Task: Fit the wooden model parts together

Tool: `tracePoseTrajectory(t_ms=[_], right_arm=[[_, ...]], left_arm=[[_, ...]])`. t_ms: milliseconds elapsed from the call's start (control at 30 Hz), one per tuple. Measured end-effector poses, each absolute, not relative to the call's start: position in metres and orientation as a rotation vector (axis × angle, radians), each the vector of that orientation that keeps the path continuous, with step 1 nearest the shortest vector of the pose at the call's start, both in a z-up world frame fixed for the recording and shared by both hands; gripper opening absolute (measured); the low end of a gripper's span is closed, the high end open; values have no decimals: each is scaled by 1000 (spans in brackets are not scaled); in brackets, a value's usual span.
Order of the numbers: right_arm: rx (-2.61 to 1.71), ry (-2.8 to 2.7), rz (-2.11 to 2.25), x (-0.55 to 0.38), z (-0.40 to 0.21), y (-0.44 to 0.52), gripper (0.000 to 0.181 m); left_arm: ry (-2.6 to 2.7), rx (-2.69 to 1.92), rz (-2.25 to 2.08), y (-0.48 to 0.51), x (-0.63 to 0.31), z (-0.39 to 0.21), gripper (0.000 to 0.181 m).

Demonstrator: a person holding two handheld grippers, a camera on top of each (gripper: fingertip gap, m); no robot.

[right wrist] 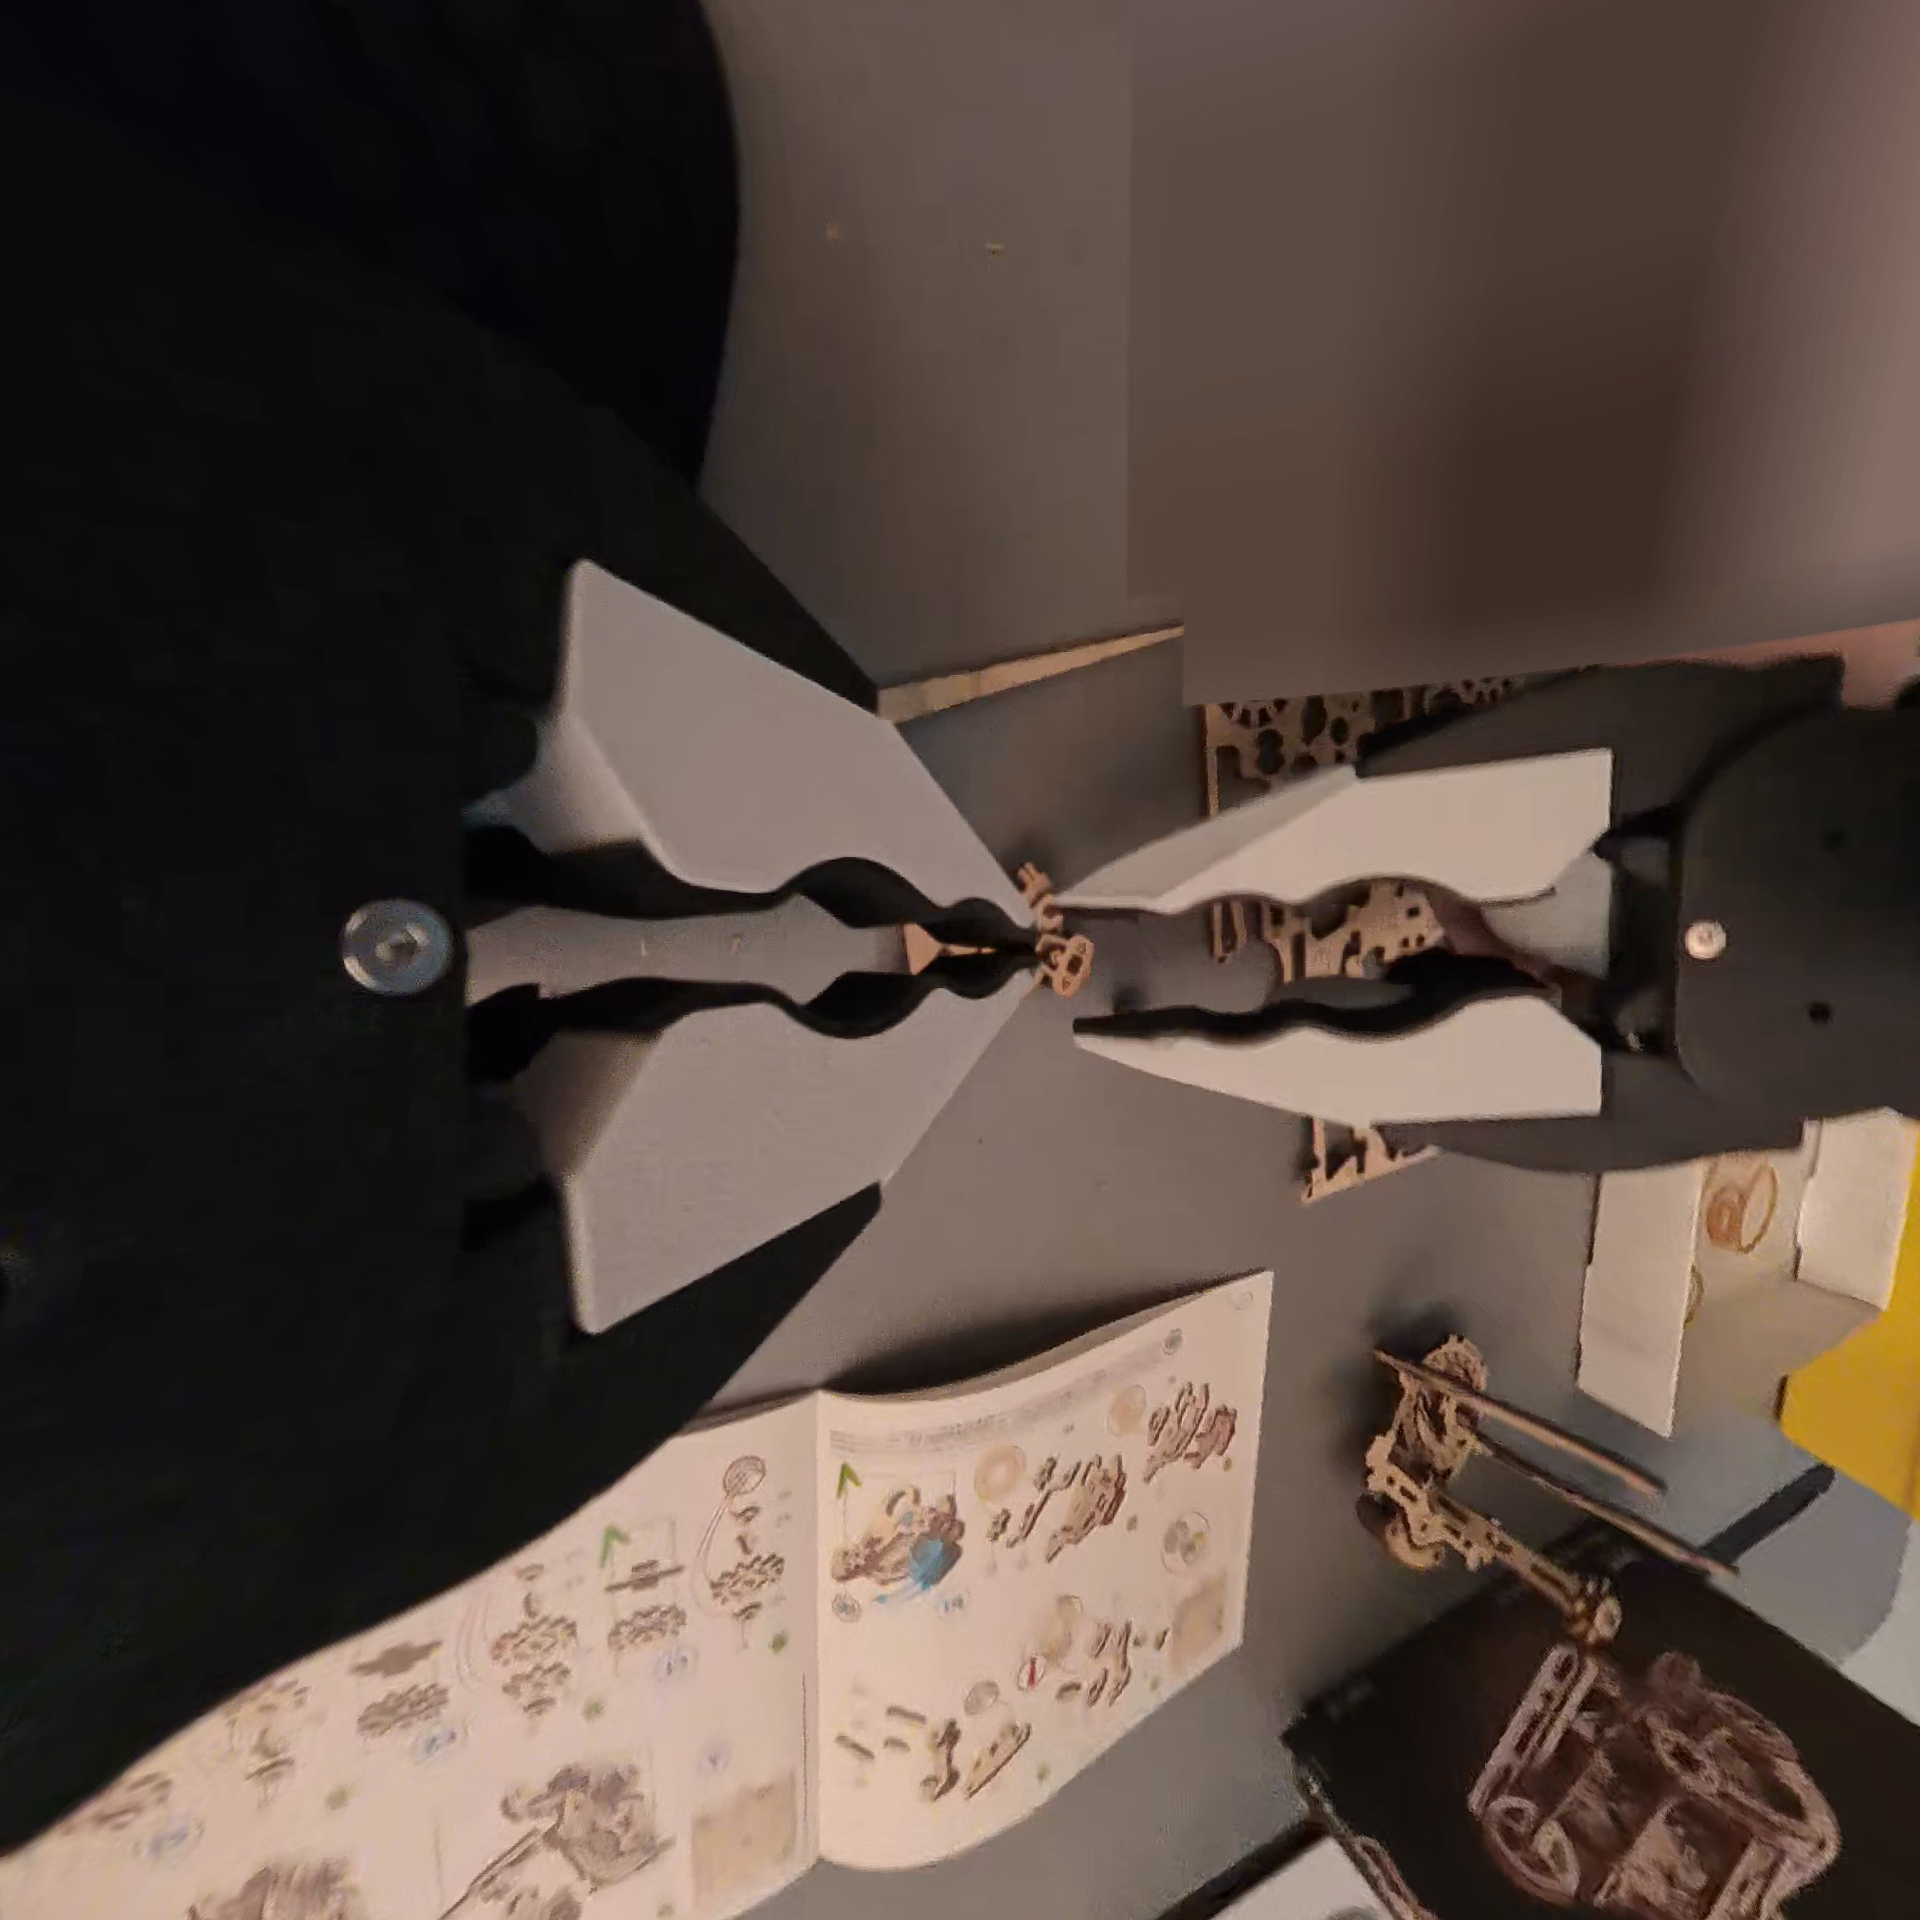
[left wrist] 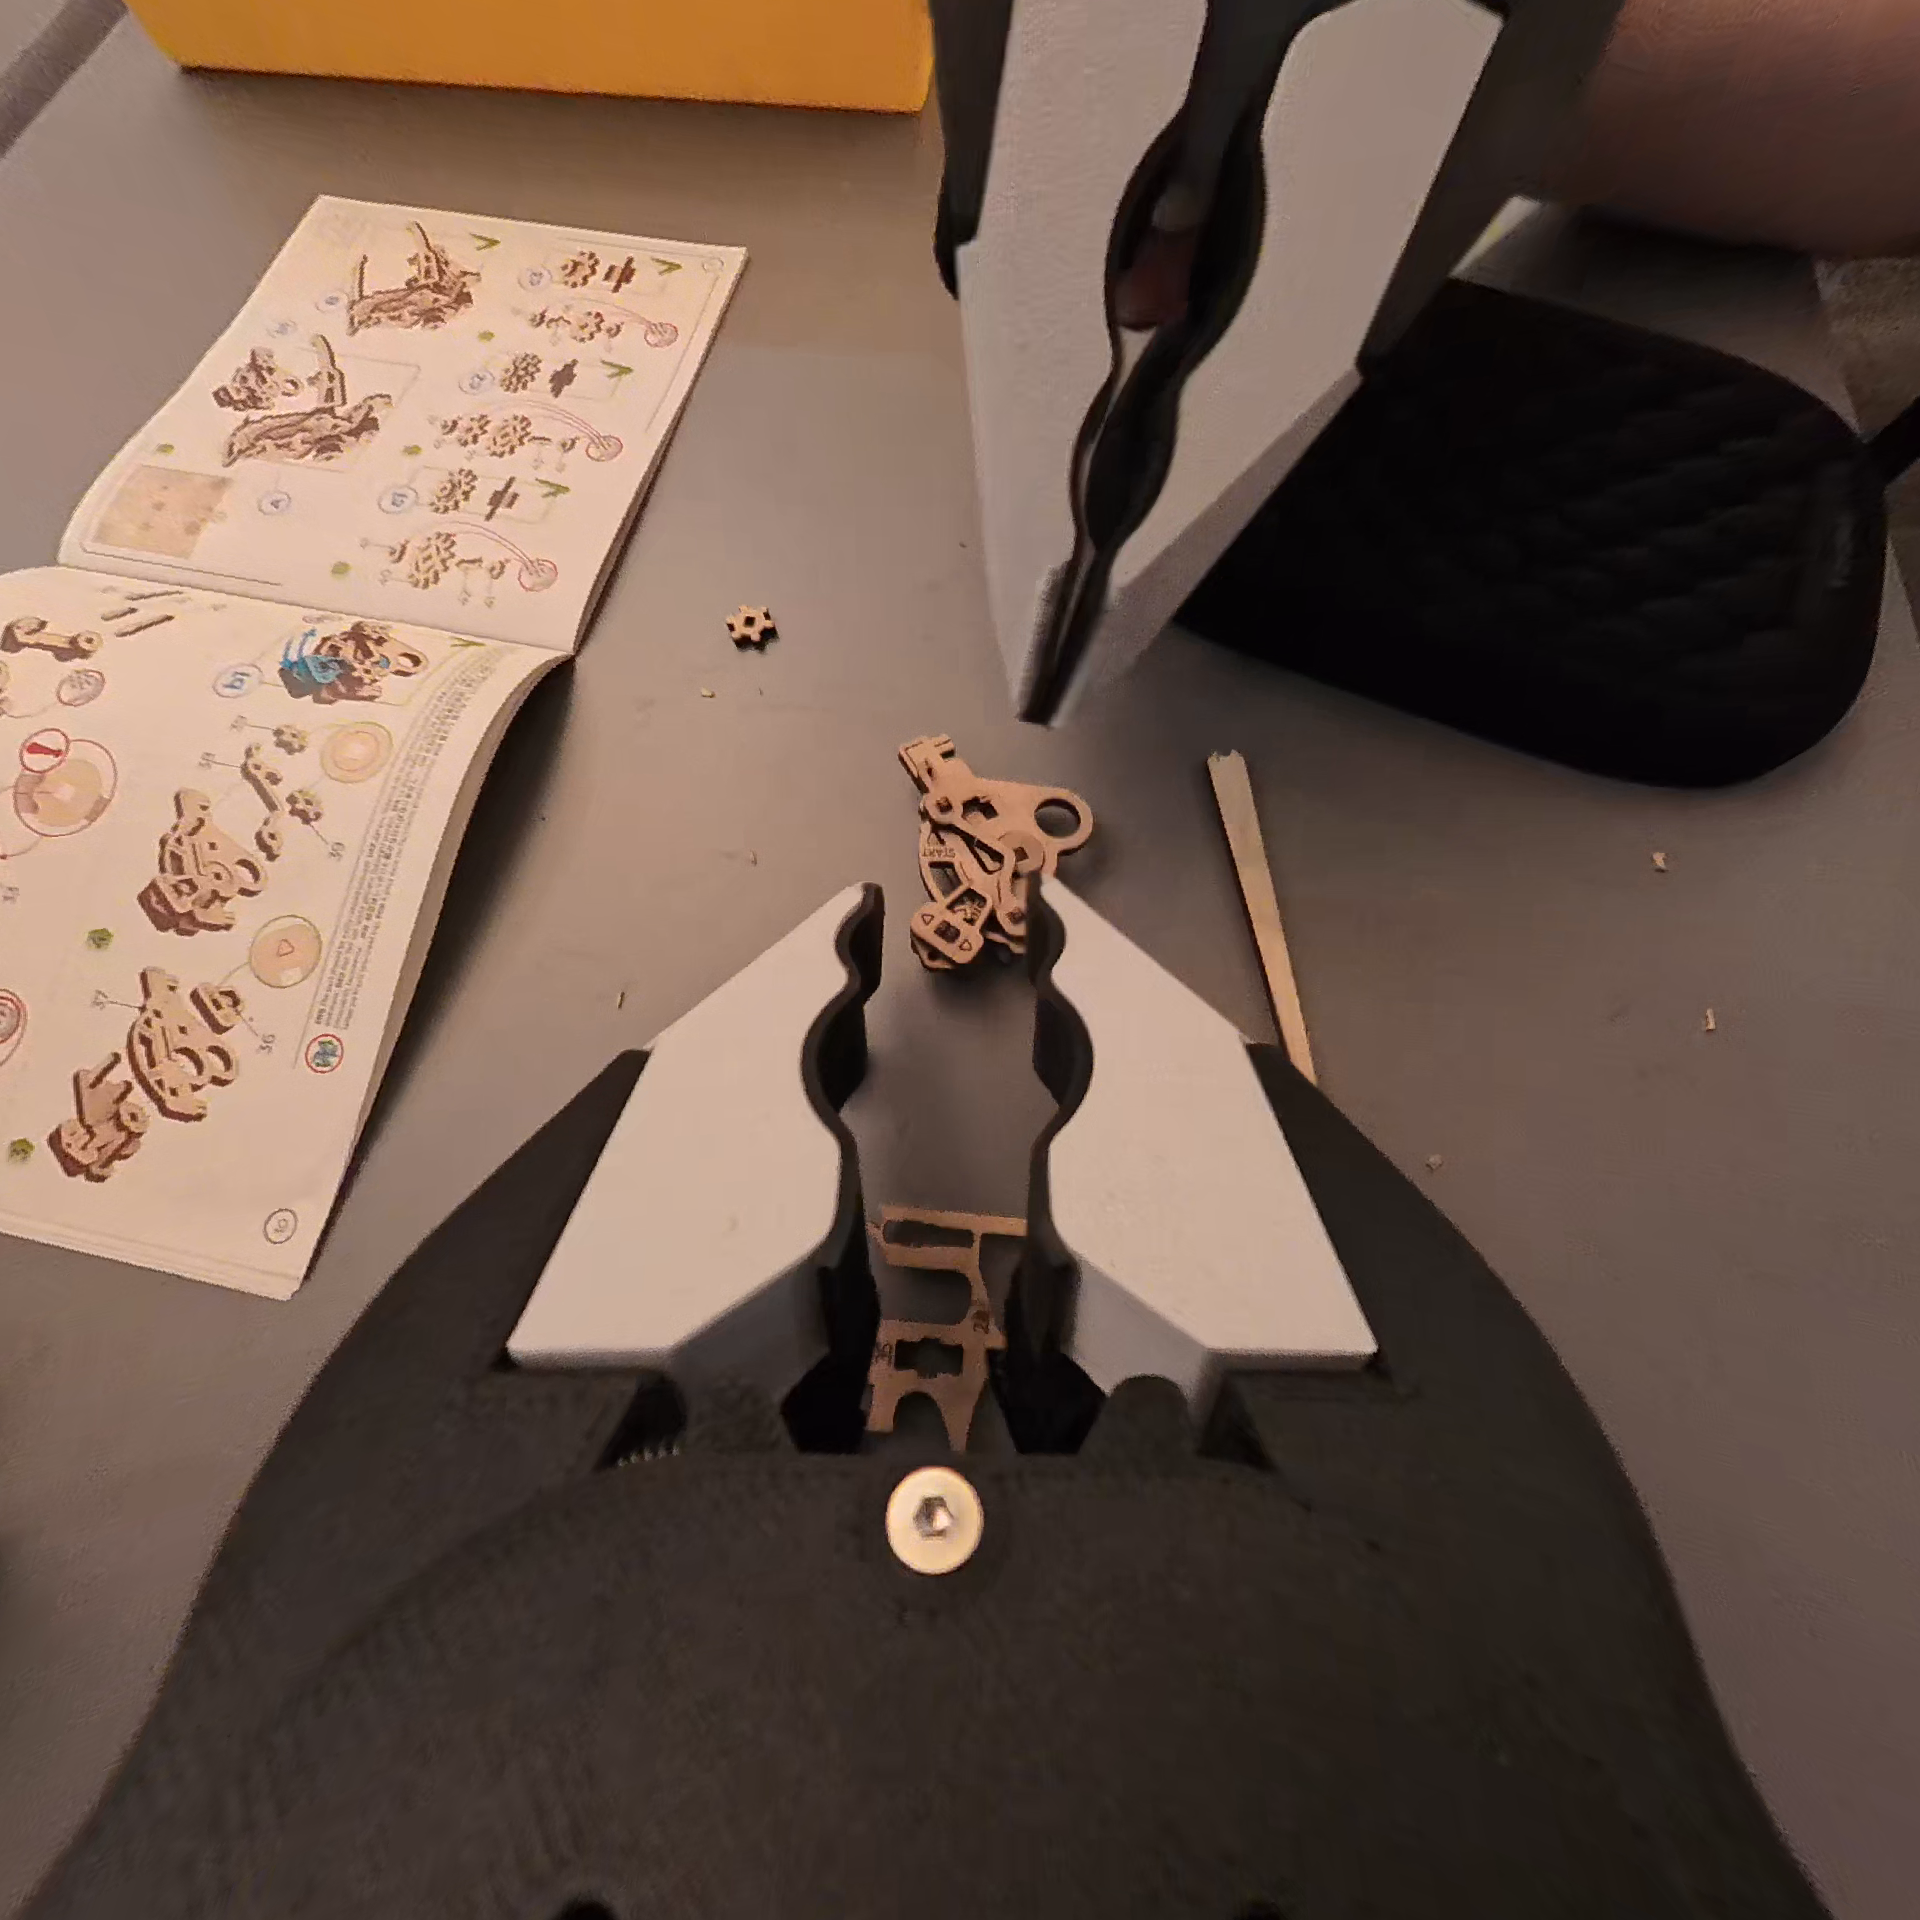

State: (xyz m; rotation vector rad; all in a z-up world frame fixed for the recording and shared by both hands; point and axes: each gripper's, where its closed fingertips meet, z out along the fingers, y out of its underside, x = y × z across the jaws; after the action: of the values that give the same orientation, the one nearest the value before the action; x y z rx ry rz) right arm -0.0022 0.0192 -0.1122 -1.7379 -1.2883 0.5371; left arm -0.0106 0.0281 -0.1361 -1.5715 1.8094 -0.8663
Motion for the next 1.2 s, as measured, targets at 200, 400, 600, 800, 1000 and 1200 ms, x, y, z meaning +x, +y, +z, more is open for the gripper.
tracePoseTrajectory(t_ms=[200,400,600,800,1000,1200], right_arm=[[-1793,-1399,409,2,-142,26,0],[-1780,-1397,434,0,-141,25,0],[-1719,-1291,341,33,-119,41,0],[-1797,-1205,243,66,-131,66,11],[-1857,-1208,315,68,-147,73,26],[-1998,-1137,485,64,-158,75,15]], left_arm=[[1881,-1560,-815,20,-7,-150,25],[1892,-1556,-836,18,-7,-150,23],[1883,-1547,-771,29,-14,-148,32],[1871,-1550,-771,33,-17,-144,28],[1854,-1548,-789,35,-18,-139,26],[1771,-1559,-801,48,-22,-126,26]])
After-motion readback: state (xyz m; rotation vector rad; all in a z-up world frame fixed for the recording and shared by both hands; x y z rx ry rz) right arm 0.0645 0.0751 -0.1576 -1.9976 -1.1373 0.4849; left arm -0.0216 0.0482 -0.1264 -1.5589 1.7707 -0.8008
